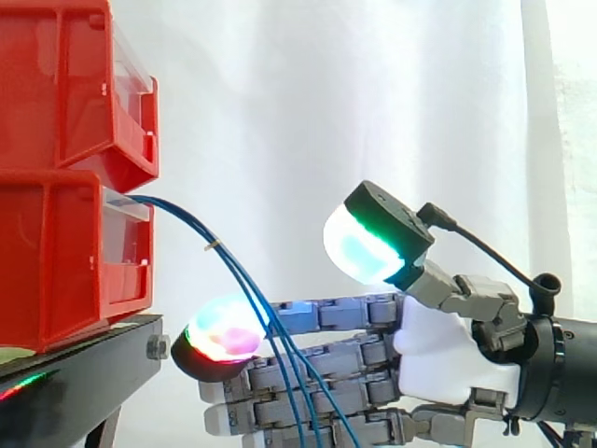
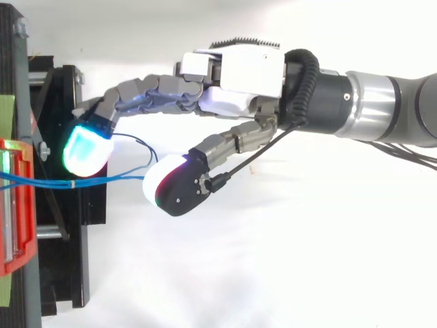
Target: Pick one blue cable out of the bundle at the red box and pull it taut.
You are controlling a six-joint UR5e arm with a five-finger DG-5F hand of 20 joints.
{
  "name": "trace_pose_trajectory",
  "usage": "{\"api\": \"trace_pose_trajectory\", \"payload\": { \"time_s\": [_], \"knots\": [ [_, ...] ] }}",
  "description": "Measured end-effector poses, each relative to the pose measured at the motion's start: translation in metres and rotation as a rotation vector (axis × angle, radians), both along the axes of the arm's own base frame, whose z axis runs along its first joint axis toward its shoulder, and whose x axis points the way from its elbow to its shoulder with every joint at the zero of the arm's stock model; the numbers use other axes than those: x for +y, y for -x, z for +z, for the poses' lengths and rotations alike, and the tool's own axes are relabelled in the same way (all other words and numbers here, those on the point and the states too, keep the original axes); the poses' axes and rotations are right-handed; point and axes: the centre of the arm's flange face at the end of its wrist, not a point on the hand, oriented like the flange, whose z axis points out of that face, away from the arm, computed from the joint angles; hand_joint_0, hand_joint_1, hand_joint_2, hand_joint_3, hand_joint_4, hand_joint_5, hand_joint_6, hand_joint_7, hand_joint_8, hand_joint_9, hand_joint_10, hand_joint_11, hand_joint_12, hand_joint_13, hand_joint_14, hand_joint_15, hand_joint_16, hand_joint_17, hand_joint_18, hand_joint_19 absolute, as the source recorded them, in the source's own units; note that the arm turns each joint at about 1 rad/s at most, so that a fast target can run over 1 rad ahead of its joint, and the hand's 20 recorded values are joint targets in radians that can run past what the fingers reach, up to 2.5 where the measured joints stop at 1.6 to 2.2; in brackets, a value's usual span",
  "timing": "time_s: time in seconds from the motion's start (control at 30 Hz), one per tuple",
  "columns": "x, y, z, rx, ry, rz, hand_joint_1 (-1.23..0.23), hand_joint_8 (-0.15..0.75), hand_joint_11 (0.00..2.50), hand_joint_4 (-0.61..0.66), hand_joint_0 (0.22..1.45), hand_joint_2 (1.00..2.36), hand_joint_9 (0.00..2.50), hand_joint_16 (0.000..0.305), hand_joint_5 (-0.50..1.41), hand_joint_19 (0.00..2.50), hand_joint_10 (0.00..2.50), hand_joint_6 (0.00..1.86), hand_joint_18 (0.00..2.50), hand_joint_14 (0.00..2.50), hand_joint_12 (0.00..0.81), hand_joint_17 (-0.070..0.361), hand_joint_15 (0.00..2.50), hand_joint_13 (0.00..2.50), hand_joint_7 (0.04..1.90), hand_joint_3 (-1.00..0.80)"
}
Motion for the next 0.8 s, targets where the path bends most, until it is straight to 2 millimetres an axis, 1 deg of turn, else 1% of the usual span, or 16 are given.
{"api": "trace_pose_trajectory", "payload": {
  "time_s": [0.17, 0.33, 0.47, 0.8],
  "knots": [
    [0.001, -0.001, 0.001, -0.014, 0.002, 0.000, -0.73, 0.287, 0.00, 0.37, 0.50, 1.00, 0.32, 0.060, -0.15, 0.04, 0.00, 0.50, 0.00, 0.00, 0.354, 0.135, 0.09, 0.19, 0.82, -0.50],
    [0.006, -0.005, 0.005, -0.026, 0.015, 0.024, -0.73, 0.285, 0.01, 0.38, 0.51, 1.00, 0.32, 0.060, -0.15, 0.06, 0.00, 0.50, 0.00, 0.00, 0.354, 0.135, 0.10, 0.19, 0.82, -0.50],
    [0.010, -0.007, 0.009, -0.034, 0.033, 0.053, -0.73, 0.288, 0.01, 0.39, 0.51, 1.00, 0.33, 0.060, -0.14, 0.05, 0.00, 0.50, 0.01, 0.00, 0.352, 0.134, 0.10, 0.20, 0.88, -0.50],
    [0.015, -0.007, 0.009, -0.022, 0.041, 0.067, -0.73, 0.288, 0.01, 0.38, 0.52, 1.00, 0.34, 0.059, -0.14, 0.05, 0.00, 0.50, 0.02, 0.00, 0.351, 0.133, 0.10, 0.20, 0.88, -0.50]
  ]
}}
